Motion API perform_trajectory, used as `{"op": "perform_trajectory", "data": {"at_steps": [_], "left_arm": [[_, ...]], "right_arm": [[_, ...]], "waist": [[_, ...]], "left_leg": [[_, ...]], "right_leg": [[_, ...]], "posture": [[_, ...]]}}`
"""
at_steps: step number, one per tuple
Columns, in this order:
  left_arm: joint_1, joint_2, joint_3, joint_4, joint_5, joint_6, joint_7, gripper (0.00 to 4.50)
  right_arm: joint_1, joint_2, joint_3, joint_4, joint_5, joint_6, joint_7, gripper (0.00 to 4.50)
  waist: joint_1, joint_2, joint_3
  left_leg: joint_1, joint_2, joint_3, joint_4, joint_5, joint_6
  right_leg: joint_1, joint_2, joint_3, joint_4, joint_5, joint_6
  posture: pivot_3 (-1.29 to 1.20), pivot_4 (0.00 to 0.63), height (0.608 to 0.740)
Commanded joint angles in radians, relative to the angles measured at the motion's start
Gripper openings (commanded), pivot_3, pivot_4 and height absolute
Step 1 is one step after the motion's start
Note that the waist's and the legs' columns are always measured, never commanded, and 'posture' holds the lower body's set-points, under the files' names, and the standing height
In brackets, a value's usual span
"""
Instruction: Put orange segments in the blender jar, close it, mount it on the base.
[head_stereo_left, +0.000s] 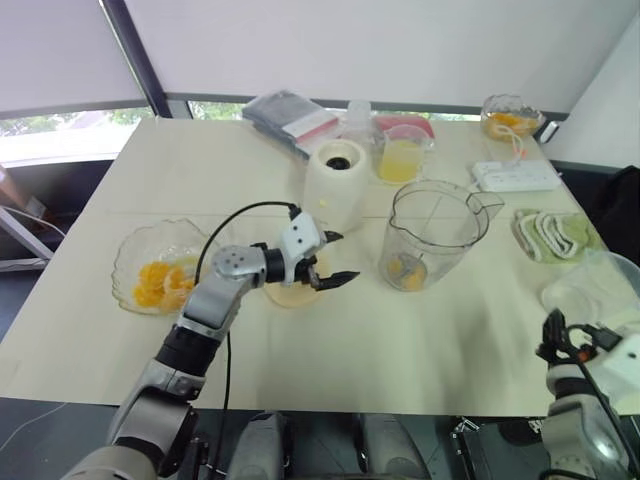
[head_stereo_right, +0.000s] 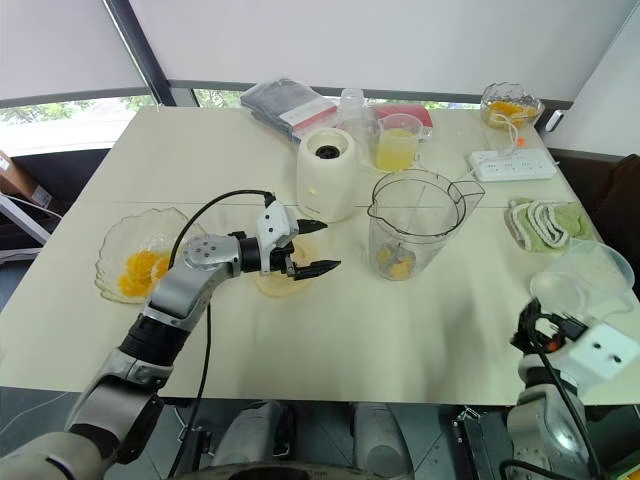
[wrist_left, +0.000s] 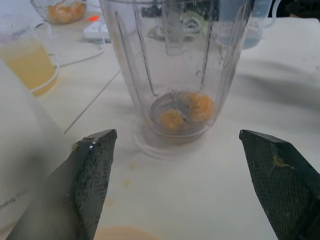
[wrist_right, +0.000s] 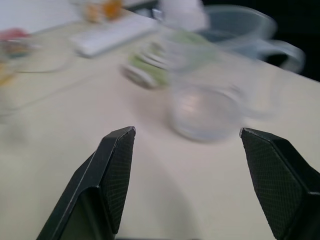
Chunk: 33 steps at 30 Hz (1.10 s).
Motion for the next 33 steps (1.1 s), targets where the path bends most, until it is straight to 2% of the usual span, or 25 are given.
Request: {"op": "perform_trajectory", "data": {"at_steps": [1, 9, 16, 21, 25, 29, 33], "left_arm": [[-0.01, -0.002, 0.046, -0.042, -0.04, 0.014, 0.014, 4.1], [0.019, 0.032, 0.089, -0.151, -0.11, 0.12, 0.018, 4.1], [0.031, 0.15, 0.092, -0.206, -0.085, 0.19, 0.022, 4.1], [-0.035, 0.224, 0.074, -0.129, -0.079, 0.166, -0.062, 4.1], [-0.129, 0.263, 0.05, -0.004, -0.071, 0.127, -0.179, 4.1], [-0.234, 0.288, 0.011, 0.141, -0.057, 0.113, -0.322, 4.1], [-0.33, 0.304, -0.047, 0.302, 0.0, 0.037, -0.461, 4.1]], "right_arm": [[-0.059, -0.051, 0.002, -0.051, -0.003, 0.039, 0.009, 3.47], [-0.251, -0.163, 0.021, 0.084, -0.018, 0.104, 0.074, 3.47], [-0.315, -0.181, 0.073, 0.171, -0.049, 0.096, 0.141, 3.47], [-0.256, -0.163, 0.107, 0.11, -0.068, 0.086, 0.168, 3.47], [-0.157, -0.169, 0.126, -0.021, -0.031, 0.11, 0.223, 3.47], [-0.032, -0.276, 0.145, -0.202, 0.143, 0.21, 0.411, 3.47], [-0.017, -0.407, 0.107, -0.254, 0.296, 0.318, 0.512, 3.47]], "waist": [[0.0, -0.001, 0.0], [0.001, -0.002, 0.001], [0.001, -0.001, 0.001], [0.007, -0.002, 0.001], [0.009, -0.002, 0.001], [0.007, -0.003, 0.002], [0.001, -0.008, 0.004]], "left_leg": [[-0.001, 0.0, 0.0, 0.0, 0.0, 0.0], [-0.005, -0.001, 0.0, 0.0, 0.0, 0.0], [-0.01, -0.003, -0.001, 0.0, 0.0, 0.0], [-0.012, -0.003, -0.001, 0.0, 0.0, 0.0], [-0.012, -0.004, -0.001, 0.0, 0.0, 0.0], [-0.012, -0.004, -0.001, 0.001, 0.0, 0.0], [-0.012, -0.004, -0.001, 0.003, 0.0, 0.0]], "right_leg": [[0.0, 0.0, 0.0, 0.0, 0.0, 0.0], [-0.004, 0.001, -0.001, 0.0, 0.0, 0.0], [-0.01, 0.003, -0.001, 0.002, 0.0, 0.001], [-0.012, 0.003, -0.002, 0.002, 0.001, 0.002], [-0.012, 0.002, -0.002, 0.001, 0.0, 0.001], [-0.012, 0.003, -0.002, 0.002, 0.0, 0.001], [-0.012, 0.003, -0.002, 0.002, 0.0, 0.001]], "posture": [[0.0, 0.15, 0.74], [0.0, 0.15, 0.74], [0.0, 0.15, 0.74], [0.0, 0.15, 0.74], [0.0, 0.15, 0.74], [0.0, 0.15, 0.74], [0.0, 0.15, 0.74]]}}
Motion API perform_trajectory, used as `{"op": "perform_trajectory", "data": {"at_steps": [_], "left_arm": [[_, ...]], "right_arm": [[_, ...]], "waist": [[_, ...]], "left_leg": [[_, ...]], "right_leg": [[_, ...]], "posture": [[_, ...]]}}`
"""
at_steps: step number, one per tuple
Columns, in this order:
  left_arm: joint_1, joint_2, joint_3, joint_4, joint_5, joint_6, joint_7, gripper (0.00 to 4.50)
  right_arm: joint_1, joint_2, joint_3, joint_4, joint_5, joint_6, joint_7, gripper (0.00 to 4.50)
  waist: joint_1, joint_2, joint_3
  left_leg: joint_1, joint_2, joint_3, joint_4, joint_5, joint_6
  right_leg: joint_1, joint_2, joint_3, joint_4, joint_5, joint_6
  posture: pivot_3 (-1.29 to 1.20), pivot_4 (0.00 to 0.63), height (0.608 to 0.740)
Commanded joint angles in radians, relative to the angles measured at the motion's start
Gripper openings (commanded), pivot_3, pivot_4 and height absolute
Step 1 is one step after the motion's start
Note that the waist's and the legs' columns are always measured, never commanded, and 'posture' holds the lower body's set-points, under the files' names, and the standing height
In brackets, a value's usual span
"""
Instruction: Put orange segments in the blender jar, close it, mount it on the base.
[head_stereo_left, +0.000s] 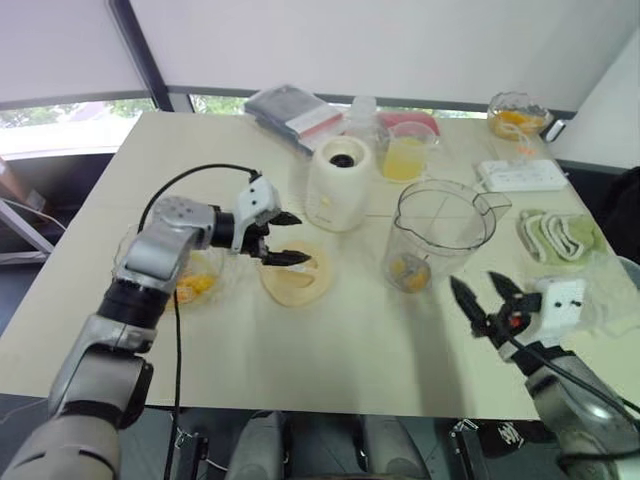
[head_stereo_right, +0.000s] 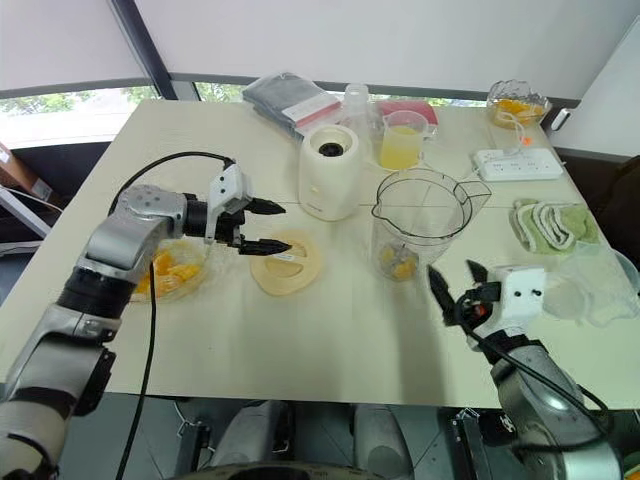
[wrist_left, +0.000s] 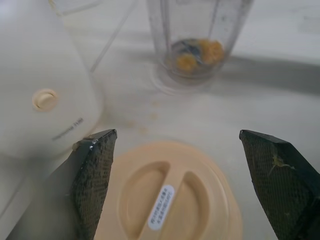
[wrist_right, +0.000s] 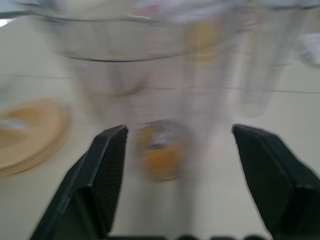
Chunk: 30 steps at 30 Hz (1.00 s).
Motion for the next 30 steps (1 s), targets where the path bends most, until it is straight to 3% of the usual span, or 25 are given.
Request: {"op": "perform_trajectory", "data": {"at_steps": [1, 8, 19, 30], "left_arm": [[-0.091, 0.02, -0.054, 0.124, 0.063, -0.085, -0.132, 4.1], [-0.22, -0.017, -0.125, 0.396, 0.17, -0.221, -0.268, 4.1], [-0.325, -0.152, -0.17, 0.741, 0.347, -0.491, -0.256, 4.1], [-0.383, -0.236, -0.139, 0.895, 0.424, -0.561, -0.17, 4.1]], "right_arm": [[-0.009, -0.109, -0.05, -0.066, 0.163, 0.097, 0.096, 3.47], [-0.092, -0.233, -0.049, -0.09, 0.374, 0.222, 0.099, 3.47], [-0.188, -0.214, 0.011, -0.154, 0.456, 0.231, -0.056, 3.47], [-0.158, -0.222, 0.04, -0.229, 0.505, 0.214, -0.175, 3.47]], "waist": [[-0.002, -0.002, 0.001], [0.004, -0.005, 0.003], [0.031, -0.008, 0.005], [0.028, -0.01, 0.005]], "left_leg": [[0.0, 0.0, 0.0, 0.001, 0.0, 0.0], [-0.001, 0.0, -0.001, 0.002, 0.0, 0.0], [-0.004, 0.0, -0.001, 0.002, -0.001, 0.002], [-0.004, 0.0, -0.002, 0.003, -0.001, 0.002]], "right_leg": [[0.0, 0.0, 0.0, 0.0, 0.0, 0.0], [0.0, 0.0, 0.0, 0.0, 0.0, 0.0], [-0.001, 0.0, -0.002, -0.001, 0.0, 0.001], [-0.001, -0.001, -0.002, 0.0, 0.002, 0.004]], "posture": [[0.0, 0.15, 0.74], [0.0, 0.15, 0.74], [0.0, 0.15, 0.74], [0.0, 0.15, 0.74]]}}
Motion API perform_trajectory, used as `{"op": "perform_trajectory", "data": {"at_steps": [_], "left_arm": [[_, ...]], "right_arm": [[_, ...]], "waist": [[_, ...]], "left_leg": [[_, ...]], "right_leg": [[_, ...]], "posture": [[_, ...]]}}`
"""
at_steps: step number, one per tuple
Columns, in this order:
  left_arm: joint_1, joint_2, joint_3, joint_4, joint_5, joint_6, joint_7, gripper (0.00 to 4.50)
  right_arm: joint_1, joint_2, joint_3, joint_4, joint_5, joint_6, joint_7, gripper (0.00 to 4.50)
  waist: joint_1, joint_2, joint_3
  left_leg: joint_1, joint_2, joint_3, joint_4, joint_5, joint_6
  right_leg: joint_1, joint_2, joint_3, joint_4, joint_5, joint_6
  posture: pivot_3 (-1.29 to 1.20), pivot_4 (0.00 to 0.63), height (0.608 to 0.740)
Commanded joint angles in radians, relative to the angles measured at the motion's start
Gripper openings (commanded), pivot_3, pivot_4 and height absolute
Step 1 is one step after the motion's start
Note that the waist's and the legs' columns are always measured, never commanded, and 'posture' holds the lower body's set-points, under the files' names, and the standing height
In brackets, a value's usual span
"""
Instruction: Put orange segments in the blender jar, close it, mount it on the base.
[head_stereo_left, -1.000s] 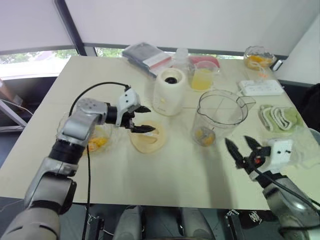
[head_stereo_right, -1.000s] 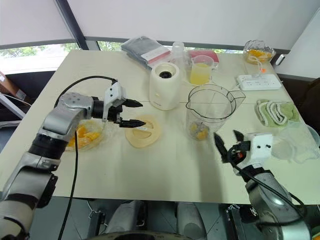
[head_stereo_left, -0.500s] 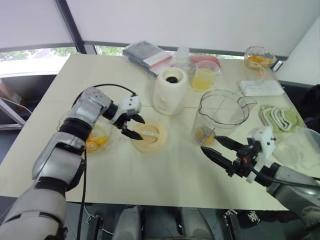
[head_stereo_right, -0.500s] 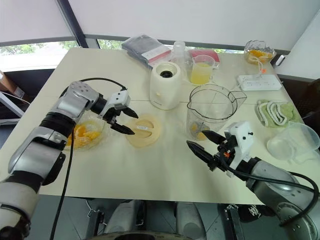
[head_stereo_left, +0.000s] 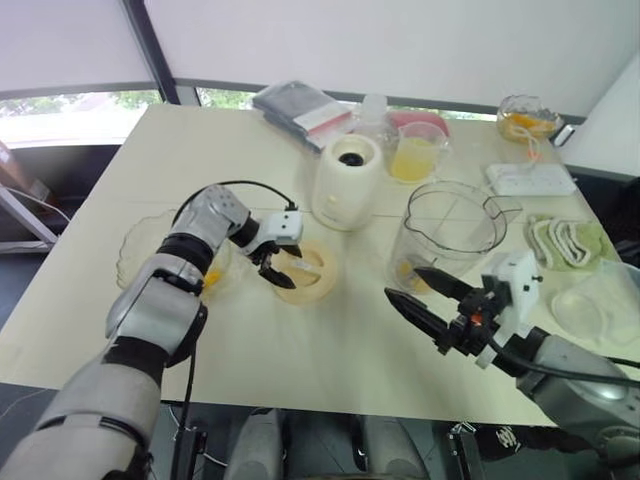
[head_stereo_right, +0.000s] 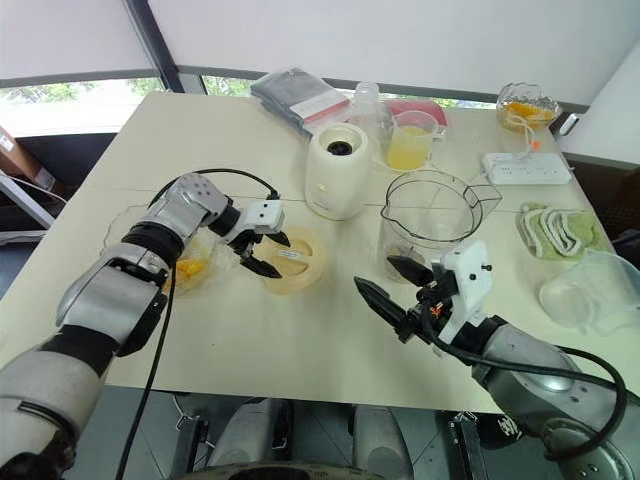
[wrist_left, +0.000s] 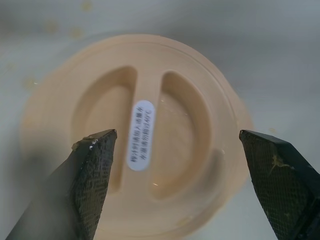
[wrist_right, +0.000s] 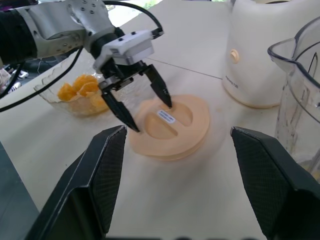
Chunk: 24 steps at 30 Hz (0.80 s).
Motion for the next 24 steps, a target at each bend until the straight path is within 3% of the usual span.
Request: {"op": "perform_trajectory", "data": {"at_steps": [1, 15, 19, 24], "left_arm": [[-0.033, -0.006, 0.019, 0.02, 0.02, -0.022, 0.018, 4.1], [-0.033, -0.042, 0.022, 0.092, 0.081, -0.02, 0.121, 4.1], [-0.035, -0.049, 0.036, 0.095, 0.077, -0.01, 0.134, 2.81], [-0.036, -0.052, 0.048, 0.094, 0.078, -0.002, 0.134, 2.81]], "right_arm": [[0.005, -0.007, -0.001, -0.05, 0.031, -0.025, -0.028, 3.47], [0.03, -0.048, -0.002, -0.072, 0.069, -0.047, -0.087, 3.47], [0.035, -0.053, 0.011, -0.073, 0.063, -0.051, -0.095, 3.5], [0.037, -0.057, 0.024, -0.074, 0.061, -0.057, -0.104, 3.5]], "waist": [[0.0, 0.0, 0.0], [0.002, -0.001, -0.001], [0.002, -0.002, -0.001], [0.001, -0.002, -0.001]], "left_leg": [[0.0, 0.0, 0.0, 0.0, 0.0, 0.0], [0.0, 0.0, 0.0, 0.001, 0.0, 0.0], [0.001, 0.0, 0.0, 0.002, 0.0, 0.0], [0.002, 0.0, 0.0, 0.002, 0.0, 0.0]], "right_leg": [[0.0, 0.0, 0.0, 0.0, 0.0, 0.0], [0.0, 0.0, 0.0, 0.001, 0.0, 0.001], [0.002, 0.0, 0.0, 0.001, 0.001, 0.0], [0.002, 0.0, 0.0, 0.001, 0.001, 0.0]], "posture": [[0.0, 0.15, 0.74], [0.0, 0.15, 0.74], [0.0, 0.15, 0.74], [0.0, 0.15, 0.74]]}}
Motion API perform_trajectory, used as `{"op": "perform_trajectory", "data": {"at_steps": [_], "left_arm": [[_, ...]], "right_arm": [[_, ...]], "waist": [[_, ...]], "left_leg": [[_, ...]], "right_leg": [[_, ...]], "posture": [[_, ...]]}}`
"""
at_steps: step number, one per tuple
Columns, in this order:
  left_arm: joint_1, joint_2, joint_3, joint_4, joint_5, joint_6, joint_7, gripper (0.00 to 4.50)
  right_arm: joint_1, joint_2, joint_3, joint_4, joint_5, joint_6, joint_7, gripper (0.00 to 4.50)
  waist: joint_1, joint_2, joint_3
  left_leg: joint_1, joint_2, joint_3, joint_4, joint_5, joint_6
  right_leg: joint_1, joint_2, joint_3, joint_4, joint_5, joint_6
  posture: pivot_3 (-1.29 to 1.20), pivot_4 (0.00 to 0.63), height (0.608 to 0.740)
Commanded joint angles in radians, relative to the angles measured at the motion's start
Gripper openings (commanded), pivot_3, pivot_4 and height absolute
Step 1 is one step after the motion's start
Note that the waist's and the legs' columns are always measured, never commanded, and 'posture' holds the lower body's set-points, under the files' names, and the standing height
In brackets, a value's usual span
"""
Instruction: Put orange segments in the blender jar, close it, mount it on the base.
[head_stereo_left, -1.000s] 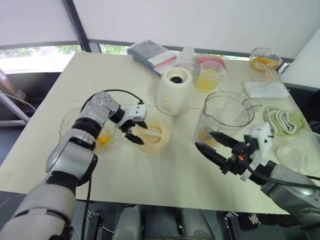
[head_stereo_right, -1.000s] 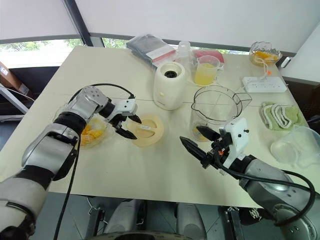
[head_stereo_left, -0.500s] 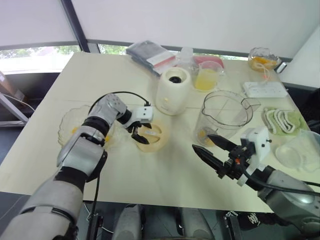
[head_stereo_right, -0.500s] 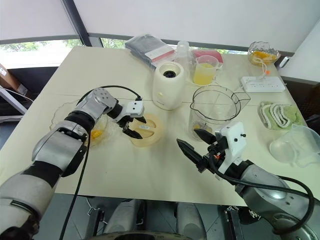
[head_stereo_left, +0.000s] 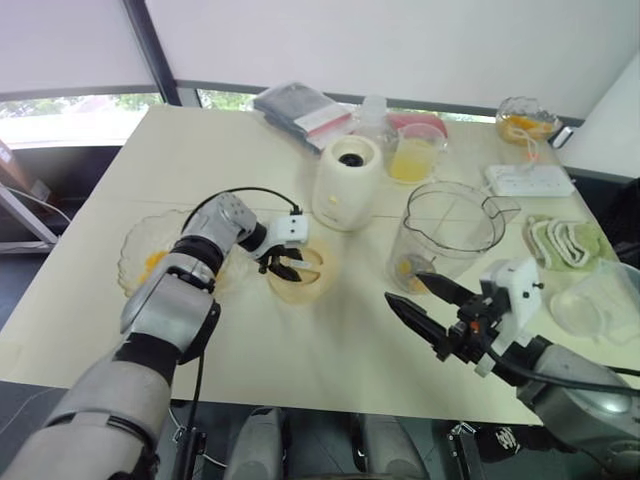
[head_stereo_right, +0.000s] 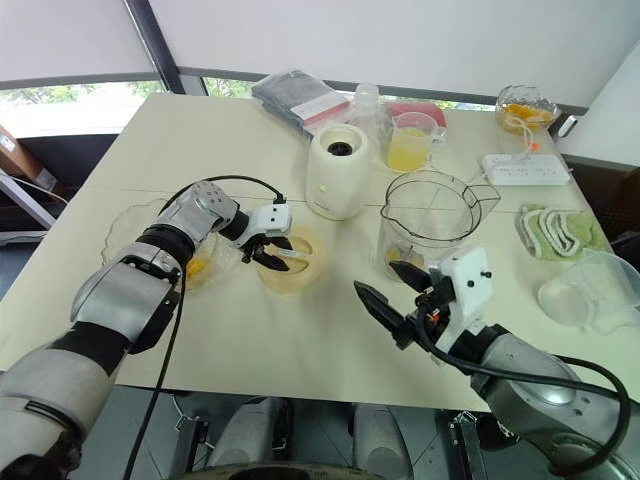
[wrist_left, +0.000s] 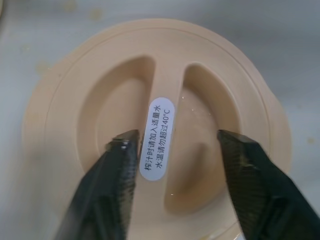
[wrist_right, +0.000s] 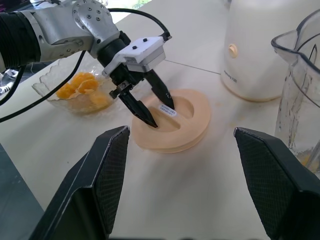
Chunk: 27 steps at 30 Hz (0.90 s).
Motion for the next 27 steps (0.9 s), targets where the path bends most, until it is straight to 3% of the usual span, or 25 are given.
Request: {"op": "perform_trajectory", "data": {"at_steps": [1, 16, 19, 22, 23, 27], "left_arm": [[-0.024, 0.0, 0.023, -0.002, 0.005, 0.0, 0.002, 2.81], [0.004, -0.032, -0.02, -0.003, 0.112, -0.045, 0.114, 2.81], [0.009, -0.034, -0.025, 0.002, 0.126, -0.051, 0.131, 1.99], [0.011, -0.035, -0.026, 0.003, 0.131, -0.051, 0.134, 0.46], [0.012, -0.034, -0.026, 0.003, 0.132, -0.049, 0.132, 0.22], [0.014, -0.029, -0.023, 0.001, 0.128, -0.043, 0.106, 0.23]], "right_arm": [[0.001, -0.008, 0.003, -0.042, 0.003, -0.026, -0.007, 3.5], [-0.006, -0.029, 0.006, -0.034, -0.002, -0.029, -0.009, 3.5], [0.004, -0.033, -0.001, -0.038, -0.002, -0.029, -0.012, 3.5], [0.01, -0.037, -0.004, -0.039, -0.001, -0.032, -0.015, 3.5], [0.012, -0.037, -0.004, -0.04, 0.0, -0.033, -0.016, 3.5], [0.026, -0.041, -0.009, -0.04, -0.003, -0.035, -0.016, 3.5]], "waist": [[-0.001, 0.0, 0.0], [0.001, 0.0, 0.0], [0.001, -0.001, -0.001], [0.001, -0.001, -0.002], [0.001, -0.001, -0.002], [0.0, -0.001, -0.003]], "left_leg": [[0.0, 0.0, 0.0, 0.0, 0.0, 0.0], [0.0, 0.0, 0.0, 0.0, 0.0, 0.0], [0.0, 0.0, 0.0, 0.0, 0.0, 0.0], [0.001, 0.0, 0.0, 0.0, 0.0, 0.0], [0.002, 0.0, 0.0, 0.0, 0.0, 0.0], [0.002, 0.0, 0.0, 0.0, 0.0, 0.0]], "right_leg": [[0.0, 0.0, 0.0, 0.0, 0.0, 0.0], [0.0, 0.0, 0.0, 0.0, 0.0, 0.001], [0.0, 0.0, 0.0, 0.001, 0.0, 0.001], [0.001, 0.0, 0.0, 0.001, 0.001, 0.001], [0.002, 0.0, 0.0, 0.001, 0.001, 0.001], [0.002, 0.0, 0.0, 0.001, 0.001, 0.001]], "posture": [[0.0, 0.15, 0.74], [0.0, 0.15, 0.74], [0.0, 0.15, 0.74], [0.0, 0.15, 0.74], [0.0, 0.15, 0.74], [0.0, 0.15, 0.74]]}}
